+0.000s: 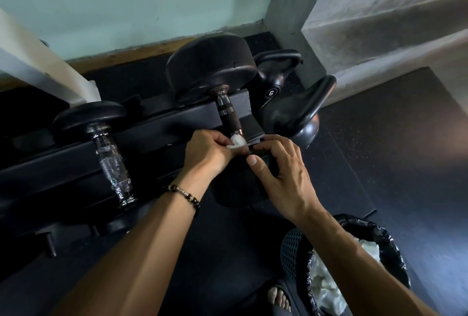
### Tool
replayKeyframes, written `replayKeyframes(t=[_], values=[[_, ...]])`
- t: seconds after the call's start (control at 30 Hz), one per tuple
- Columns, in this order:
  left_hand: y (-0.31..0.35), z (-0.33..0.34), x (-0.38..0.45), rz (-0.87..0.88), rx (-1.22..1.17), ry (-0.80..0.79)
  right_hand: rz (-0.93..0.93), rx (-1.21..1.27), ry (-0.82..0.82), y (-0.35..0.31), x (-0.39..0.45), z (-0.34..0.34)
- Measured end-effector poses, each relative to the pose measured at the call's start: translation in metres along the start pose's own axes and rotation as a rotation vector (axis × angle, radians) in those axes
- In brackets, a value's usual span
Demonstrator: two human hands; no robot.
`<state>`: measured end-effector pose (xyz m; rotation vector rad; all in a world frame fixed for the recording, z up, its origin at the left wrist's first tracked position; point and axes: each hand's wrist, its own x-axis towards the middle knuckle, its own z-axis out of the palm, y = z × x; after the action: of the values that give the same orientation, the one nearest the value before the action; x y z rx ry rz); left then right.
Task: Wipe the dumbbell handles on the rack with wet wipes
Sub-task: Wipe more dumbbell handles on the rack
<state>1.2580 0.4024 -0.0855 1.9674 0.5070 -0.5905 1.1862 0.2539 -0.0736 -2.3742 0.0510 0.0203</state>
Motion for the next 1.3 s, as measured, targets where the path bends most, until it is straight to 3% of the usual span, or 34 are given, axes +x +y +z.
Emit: replayKeyframes(t=[0.17, 0.33, 0.5, 0.57, 0.7, 0.73, 0.83, 0.9, 1.07, 1.17, 1.23, 1.3], values=[[0.019, -0.009, 0.003, 0.196, -0.103, 0.264, -0.005, 0.014, -0.006, 0.000, 0.000, 0.000], [-0.001, 0.002, -0.006, 0.022, 0.098, 0.157, -0.012, 0.017, -0.001, 0.000, 0.000, 0.001], [0.011, -0.013, 0.004, 0.104, -0.175, 0.233, -0.012, 0.016, -0.002, 0.001, 0.000, 0.000], [0.016, -0.018, 0.010, 0.102, -0.310, 0.159, -0.011, 0.014, 0.003, 0.001, 0.000, 0.001], [-0.011, -0.009, -0.013, -0.022, -0.164, -0.151, -0.015, 0.001, 0.011, 0.001, -0.001, 0.001], [-0.011, -0.009, -0.016, -0.024, -0.234, -0.185, -0.011, 0.003, 0.008, 0.000, -0.001, 0.001], [0.013, -0.020, 0.008, -0.132, -0.789, -0.111, -0.005, 0.005, -0.002, 0.000, 0.000, -0.001], [0.027, -0.025, 0.033, -0.163, -0.912, -0.094, -0.003, -0.001, 0.004, 0.000, 0.001, 0.000], [-0.005, -0.024, 0.004, -0.217, -0.482, -0.453, 0.007, -0.011, -0.006, -0.003, -0.001, 0.000], [0.000, -0.021, 0.007, -0.113, -0.432, -0.332, 0.021, -0.015, -0.018, -0.003, 0.000, -0.002], [0.014, -0.022, 0.022, -0.127, -0.675, -0.157, 0.022, -0.019, -0.017, -0.003, 0.000, -0.002], [0.024, -0.022, 0.035, -0.121, -0.789, -0.094, 0.017, -0.027, -0.023, -0.002, 0.001, -0.001]])
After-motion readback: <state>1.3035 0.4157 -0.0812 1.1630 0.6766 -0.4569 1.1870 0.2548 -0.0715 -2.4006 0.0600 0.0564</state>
